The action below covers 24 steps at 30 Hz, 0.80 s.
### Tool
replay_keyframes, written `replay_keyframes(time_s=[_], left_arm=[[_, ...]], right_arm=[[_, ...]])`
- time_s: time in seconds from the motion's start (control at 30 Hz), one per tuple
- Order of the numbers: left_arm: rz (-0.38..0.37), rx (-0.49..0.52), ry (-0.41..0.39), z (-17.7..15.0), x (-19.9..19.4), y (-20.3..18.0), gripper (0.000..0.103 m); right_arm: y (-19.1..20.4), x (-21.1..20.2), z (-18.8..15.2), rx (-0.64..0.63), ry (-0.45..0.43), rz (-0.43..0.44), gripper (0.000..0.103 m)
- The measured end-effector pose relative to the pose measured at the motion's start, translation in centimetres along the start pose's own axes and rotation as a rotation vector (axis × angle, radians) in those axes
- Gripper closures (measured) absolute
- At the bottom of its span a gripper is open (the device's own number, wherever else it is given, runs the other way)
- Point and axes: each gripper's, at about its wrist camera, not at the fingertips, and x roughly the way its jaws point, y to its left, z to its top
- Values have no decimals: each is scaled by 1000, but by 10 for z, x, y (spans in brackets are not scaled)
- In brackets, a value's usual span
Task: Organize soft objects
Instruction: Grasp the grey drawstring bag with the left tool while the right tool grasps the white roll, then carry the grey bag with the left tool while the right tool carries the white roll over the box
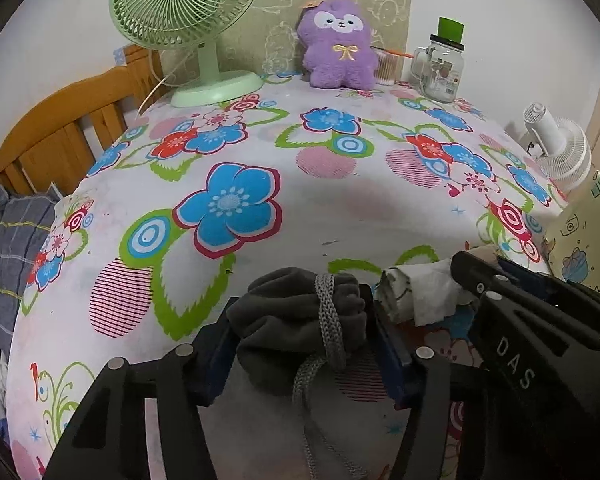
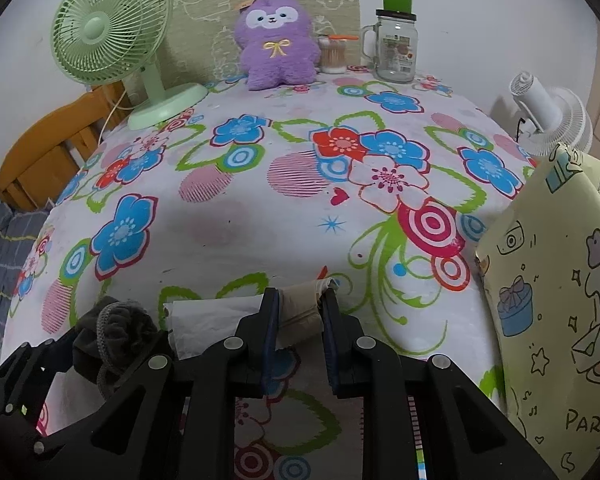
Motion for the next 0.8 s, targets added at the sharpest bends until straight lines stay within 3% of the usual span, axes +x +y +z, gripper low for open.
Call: replay_keyframes(time_s=[0.33, 0.8], left_arm=[[12, 1, -14, -5, -10, -8, 43], [52, -12, -76, -15, -43, -9, 44]], right_arm=[[-3, -12, -8, -6, 3, 13, 80], [-6, -48, -18, -16, -58, 32, 80]])
